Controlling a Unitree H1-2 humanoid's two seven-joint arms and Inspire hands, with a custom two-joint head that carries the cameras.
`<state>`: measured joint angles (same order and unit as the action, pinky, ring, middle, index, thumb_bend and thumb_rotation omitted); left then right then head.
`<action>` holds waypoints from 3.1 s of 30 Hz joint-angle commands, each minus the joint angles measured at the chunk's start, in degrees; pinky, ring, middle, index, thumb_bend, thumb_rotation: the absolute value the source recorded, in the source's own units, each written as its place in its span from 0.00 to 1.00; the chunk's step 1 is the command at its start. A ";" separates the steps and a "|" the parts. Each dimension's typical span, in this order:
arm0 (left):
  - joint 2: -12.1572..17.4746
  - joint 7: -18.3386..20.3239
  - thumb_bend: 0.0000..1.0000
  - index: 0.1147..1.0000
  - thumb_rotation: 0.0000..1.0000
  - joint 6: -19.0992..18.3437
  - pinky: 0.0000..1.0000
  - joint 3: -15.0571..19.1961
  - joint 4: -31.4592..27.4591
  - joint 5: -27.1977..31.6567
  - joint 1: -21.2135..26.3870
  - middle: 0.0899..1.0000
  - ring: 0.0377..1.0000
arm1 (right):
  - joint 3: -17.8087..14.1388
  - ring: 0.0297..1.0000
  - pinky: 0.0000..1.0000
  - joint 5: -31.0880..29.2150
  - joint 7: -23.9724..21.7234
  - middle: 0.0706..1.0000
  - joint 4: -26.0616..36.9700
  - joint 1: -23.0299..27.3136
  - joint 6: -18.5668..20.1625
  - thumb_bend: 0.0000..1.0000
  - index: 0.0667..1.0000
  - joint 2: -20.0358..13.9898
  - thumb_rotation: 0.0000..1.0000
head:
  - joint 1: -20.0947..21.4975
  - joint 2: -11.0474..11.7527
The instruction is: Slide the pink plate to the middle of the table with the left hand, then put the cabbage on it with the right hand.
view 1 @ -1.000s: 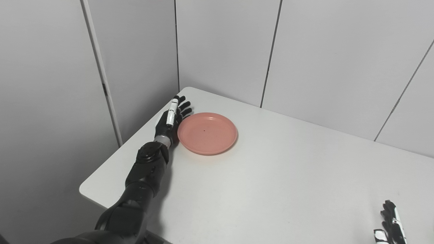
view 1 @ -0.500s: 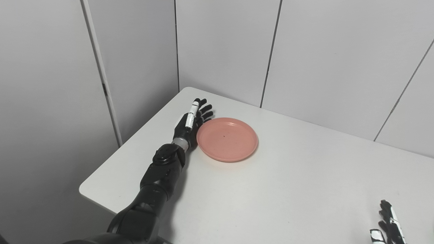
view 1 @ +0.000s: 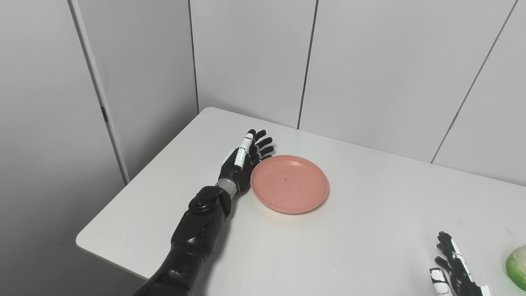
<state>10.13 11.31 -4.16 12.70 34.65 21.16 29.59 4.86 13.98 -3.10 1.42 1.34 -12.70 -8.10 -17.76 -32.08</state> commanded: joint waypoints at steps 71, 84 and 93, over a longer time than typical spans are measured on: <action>-3.86 12.64 0.50 0.88 1.00 1.02 0.87 -13.47 0.70 -2.89 -7.52 0.89 0.88 | 0.54 0.89 0.82 17.47 8.11 0.91 9.65 4.15 9.15 0.61 0.92 4.47 0.86 | 44.99 0.23; -2.44 16.71 0.51 0.85 1.00 5.94 0.84 -10.98 11.13 -2.13 -4.81 0.86 0.85 | -1.48 0.84 0.73 20.71 8.01 0.90 16.27 9.01 10.59 0.94 0.90 3.30 0.53 | 50.01 3.75; -2.10 18.39 0.52 0.83 1.00 7.95 0.82 -10.18 15.86 -2.15 -3.36 0.84 0.84 | -4.02 0.85 0.76 26.05 9.43 0.92 20.44 11.80 9.43 1.00 0.94 -1.34 0.59 | 50.90 4.72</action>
<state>7.10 29.64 5.43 2.55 44.80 20.49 31.39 1.69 39.15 5.10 19.45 10.44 -2.16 -8.43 33.22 -27.33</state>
